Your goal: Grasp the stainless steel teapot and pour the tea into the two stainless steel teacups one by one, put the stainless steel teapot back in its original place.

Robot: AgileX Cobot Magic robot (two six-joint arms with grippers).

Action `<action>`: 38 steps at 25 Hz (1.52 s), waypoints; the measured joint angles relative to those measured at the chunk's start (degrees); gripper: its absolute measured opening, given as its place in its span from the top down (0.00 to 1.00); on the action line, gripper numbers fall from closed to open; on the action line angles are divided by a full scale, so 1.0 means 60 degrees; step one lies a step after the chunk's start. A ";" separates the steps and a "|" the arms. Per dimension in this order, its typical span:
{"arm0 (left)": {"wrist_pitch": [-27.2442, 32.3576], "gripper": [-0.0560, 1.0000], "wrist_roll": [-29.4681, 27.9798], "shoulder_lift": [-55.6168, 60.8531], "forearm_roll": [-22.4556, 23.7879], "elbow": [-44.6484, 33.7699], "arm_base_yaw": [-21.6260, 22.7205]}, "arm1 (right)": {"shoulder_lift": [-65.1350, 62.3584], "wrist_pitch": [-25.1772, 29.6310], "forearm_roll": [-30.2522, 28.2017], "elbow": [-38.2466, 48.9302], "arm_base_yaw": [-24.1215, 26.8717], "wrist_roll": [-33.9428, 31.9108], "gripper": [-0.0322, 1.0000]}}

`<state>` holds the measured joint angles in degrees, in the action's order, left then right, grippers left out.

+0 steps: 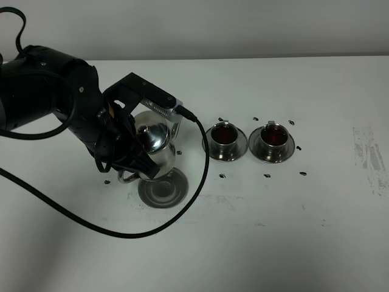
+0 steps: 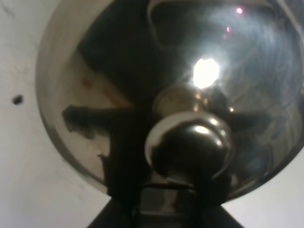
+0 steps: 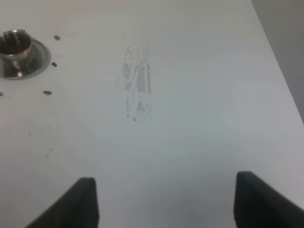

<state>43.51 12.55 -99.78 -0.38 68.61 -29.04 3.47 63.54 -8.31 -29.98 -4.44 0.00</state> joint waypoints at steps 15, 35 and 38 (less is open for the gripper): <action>-0.1427 0.77 -0.0291 -0.0083 -0.0038 -0.1298 -0.0306 | 0.0000 0.0000 0.0000 0.0000 0.0000 0.0000 0.40; -0.1926 0.77 -0.0348 -0.0780 -0.0038 -0.1305 -0.0485 | 0.0000 -0.0009 0.0000 0.0000 0.0000 0.0000 0.40; -0.1904 0.77 -0.0540 -0.0780 -0.0038 -0.1305 -0.0485 | 0.0000 -0.0009 0.0000 0.0000 0.0000 0.0000 0.40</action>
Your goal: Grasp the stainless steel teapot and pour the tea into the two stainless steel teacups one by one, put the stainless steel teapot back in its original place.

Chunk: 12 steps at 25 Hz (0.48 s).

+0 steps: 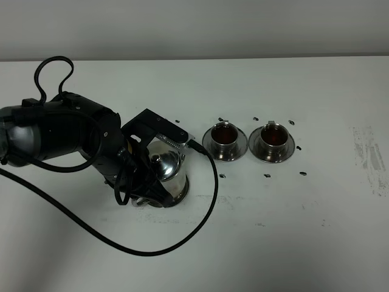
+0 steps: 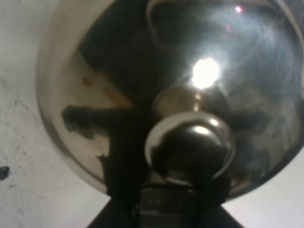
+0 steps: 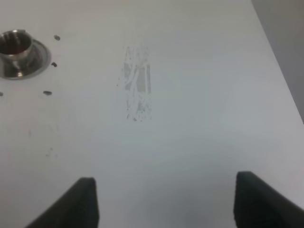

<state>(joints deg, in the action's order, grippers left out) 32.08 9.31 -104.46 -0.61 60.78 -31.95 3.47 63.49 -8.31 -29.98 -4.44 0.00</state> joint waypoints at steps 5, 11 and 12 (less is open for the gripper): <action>0.0180 0.77 -0.0158 0.0000 0.0000 0.0000 0.0000 | 0.0000 0.0000 0.0000 0.0000 0.0000 0.0000 0.40; 0.0372 0.69 -0.0232 0.0000 0.0000 0.0000 0.0000 | 0.0000 0.0000 0.0000 0.0000 0.0000 0.0000 0.40; 0.0405 0.65 -0.0257 0.0000 0.0000 0.0000 0.0000 | 0.0000 0.0000 0.0000 0.0000 0.0000 0.0000 0.40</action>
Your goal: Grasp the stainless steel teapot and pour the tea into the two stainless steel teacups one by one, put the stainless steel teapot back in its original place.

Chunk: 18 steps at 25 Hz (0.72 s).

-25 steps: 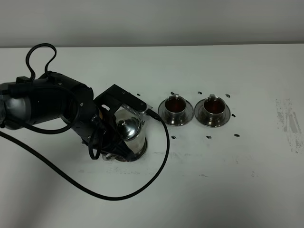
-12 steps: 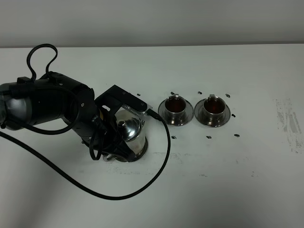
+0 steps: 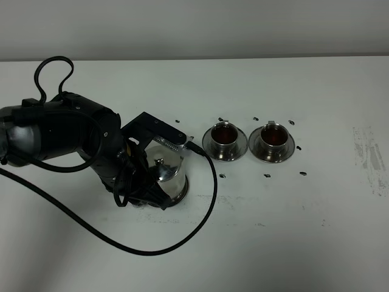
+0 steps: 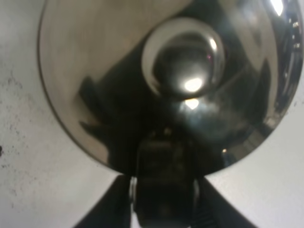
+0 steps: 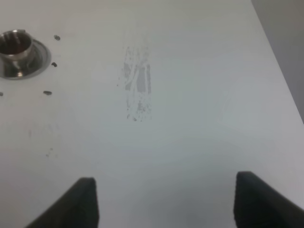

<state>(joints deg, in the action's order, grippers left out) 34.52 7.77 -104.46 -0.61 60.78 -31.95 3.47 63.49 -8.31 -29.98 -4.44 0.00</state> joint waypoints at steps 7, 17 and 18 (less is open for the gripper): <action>0.0126 0.49 -0.0330 0.0000 0.0000 0.0000 0.0000 | 0.0000 0.0000 0.0000 0.0000 0.0000 0.0000 0.40; 0.0711 0.48 -0.0330 0.0220 0.0000 0.0000 0.0000 | 0.0000 0.0000 0.0000 0.0000 0.0000 0.0000 0.40; 0.0806 0.48 -0.0330 0.0319 0.0000 0.0000 0.0000 | 0.0000 0.0000 0.0000 0.0000 0.0000 0.0000 0.40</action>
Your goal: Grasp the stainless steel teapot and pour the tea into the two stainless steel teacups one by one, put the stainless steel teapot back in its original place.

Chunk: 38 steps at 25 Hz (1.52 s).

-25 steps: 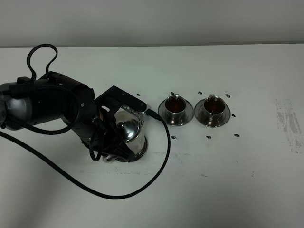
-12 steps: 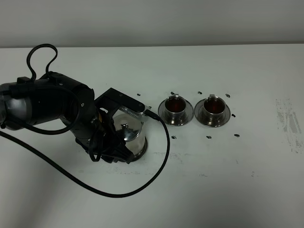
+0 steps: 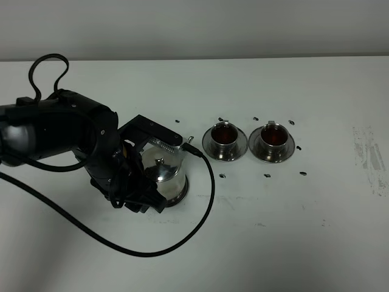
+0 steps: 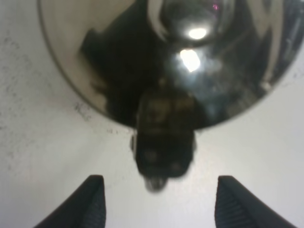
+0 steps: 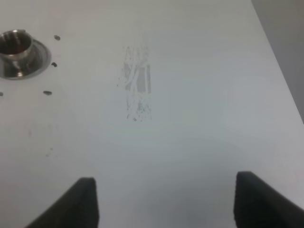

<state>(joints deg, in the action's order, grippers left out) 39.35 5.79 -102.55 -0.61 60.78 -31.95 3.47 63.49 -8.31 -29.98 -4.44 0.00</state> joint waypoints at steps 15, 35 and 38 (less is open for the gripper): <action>0.1536 0.48 -0.0257 0.2587 0.0101 -0.0004 0.0000 | 0.0000 0.0008 0.0000 0.0000 0.0000 0.0000 0.40; 0.2331 0.48 -0.1858 0.5703 0.0984 -0.1409 0.3597 | 0.0000 0.0008 0.0000 0.0000 0.0000 0.0000 0.40; 0.2330 0.48 -0.1838 0.6905 0.0890 -0.2283 0.4666 | 0.0000 0.0008 0.0000 0.0000 0.0000 0.0000 0.40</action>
<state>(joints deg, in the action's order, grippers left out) 53.33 -5.24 -61.11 4.73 47.09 -3.96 3.47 63.53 -8.31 -29.98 -4.44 0.00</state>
